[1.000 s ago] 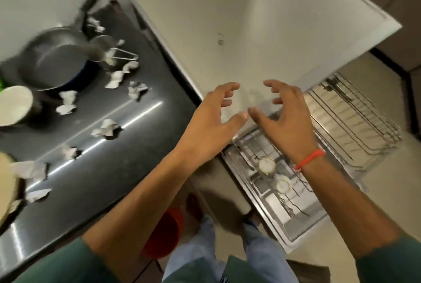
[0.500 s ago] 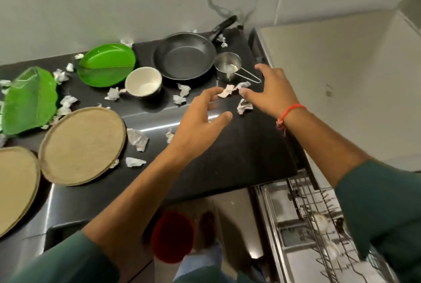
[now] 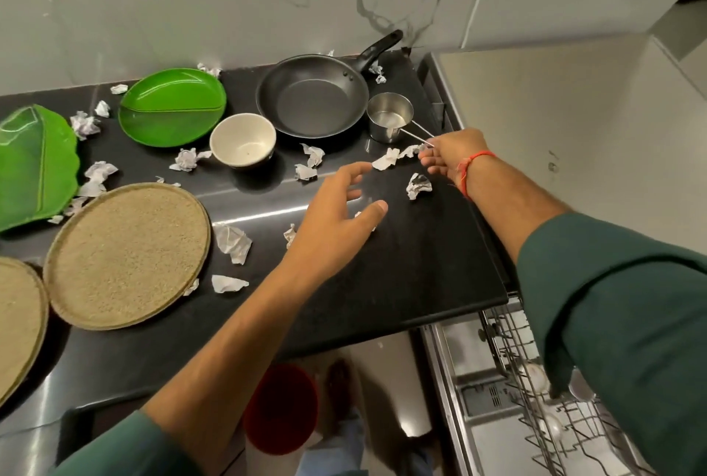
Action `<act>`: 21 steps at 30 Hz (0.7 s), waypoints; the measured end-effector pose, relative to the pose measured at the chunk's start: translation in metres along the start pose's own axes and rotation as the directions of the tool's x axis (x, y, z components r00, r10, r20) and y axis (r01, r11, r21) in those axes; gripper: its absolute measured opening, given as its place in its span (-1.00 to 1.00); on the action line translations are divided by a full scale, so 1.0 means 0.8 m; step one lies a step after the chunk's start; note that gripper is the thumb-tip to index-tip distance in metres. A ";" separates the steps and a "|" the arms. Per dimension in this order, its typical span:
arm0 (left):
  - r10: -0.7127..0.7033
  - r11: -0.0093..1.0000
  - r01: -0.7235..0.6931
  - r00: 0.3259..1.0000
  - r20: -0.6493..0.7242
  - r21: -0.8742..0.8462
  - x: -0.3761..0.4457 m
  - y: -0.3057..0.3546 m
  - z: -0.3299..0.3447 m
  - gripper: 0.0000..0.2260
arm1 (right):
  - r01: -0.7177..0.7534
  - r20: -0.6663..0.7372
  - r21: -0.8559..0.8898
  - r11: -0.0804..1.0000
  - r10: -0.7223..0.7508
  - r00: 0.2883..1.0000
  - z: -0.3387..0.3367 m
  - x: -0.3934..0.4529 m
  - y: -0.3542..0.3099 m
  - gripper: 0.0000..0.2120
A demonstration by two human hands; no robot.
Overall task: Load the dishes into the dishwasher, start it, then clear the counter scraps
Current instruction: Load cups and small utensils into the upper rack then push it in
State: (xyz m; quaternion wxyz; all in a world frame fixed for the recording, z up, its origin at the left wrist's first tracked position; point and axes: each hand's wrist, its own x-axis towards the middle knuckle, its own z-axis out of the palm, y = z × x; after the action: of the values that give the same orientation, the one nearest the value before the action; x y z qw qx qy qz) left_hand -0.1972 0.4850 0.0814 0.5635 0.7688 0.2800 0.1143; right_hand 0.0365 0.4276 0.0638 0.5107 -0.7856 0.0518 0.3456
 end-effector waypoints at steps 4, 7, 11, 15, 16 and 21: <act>0.015 1.000 -0.015 1.000 0.015 0.005 0.006 0.000 0.007 -0.53 | 0.126 -0.020 0.147 0.981 -0.124 0.992 -0.009 -0.015 -0.003 -0.84; 0.030 0.999 -0.029 0.999 0.017 -0.026 0.014 0.008 0.017 -0.52 | 0.224 -0.038 0.160 0.961 -0.221 0.975 -0.030 -0.035 0.004 -0.83; 0.057 0.996 -0.056 0.998 0.004 -0.066 0.028 0.025 0.034 -0.44 | 0.331 0.009 0.107 0.938 -0.334 0.943 -0.081 -0.081 0.015 -0.79; 0.128 0.992 -0.128 0.992 0.007 -0.010 0.042 0.044 0.065 -0.27 | 0.369 0.097 0.022 0.929 -0.369 0.924 -0.160 -0.132 0.022 -0.75; 0.143 0.989 -0.144 0.989 0.046 0.016 0.042 0.055 0.085 -0.23 | 0.364 0.107 -0.002 0.932 -0.361 0.926 -0.194 -0.146 0.029 -0.74; 0.235 0.950 -0.276 0.940 0.248 0.147 0.032 0.086 0.137 0.00 | 0.321 0.233 -0.118 0.940 -0.288 0.929 -0.298 -0.197 0.054 -0.74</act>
State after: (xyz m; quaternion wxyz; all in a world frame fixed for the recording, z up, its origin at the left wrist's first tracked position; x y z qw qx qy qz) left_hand -0.1016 0.3974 0.1049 0.5006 0.8543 0.1201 0.0721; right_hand 0.0158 0.1645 0.1817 0.4984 -0.7797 -0.1529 0.3468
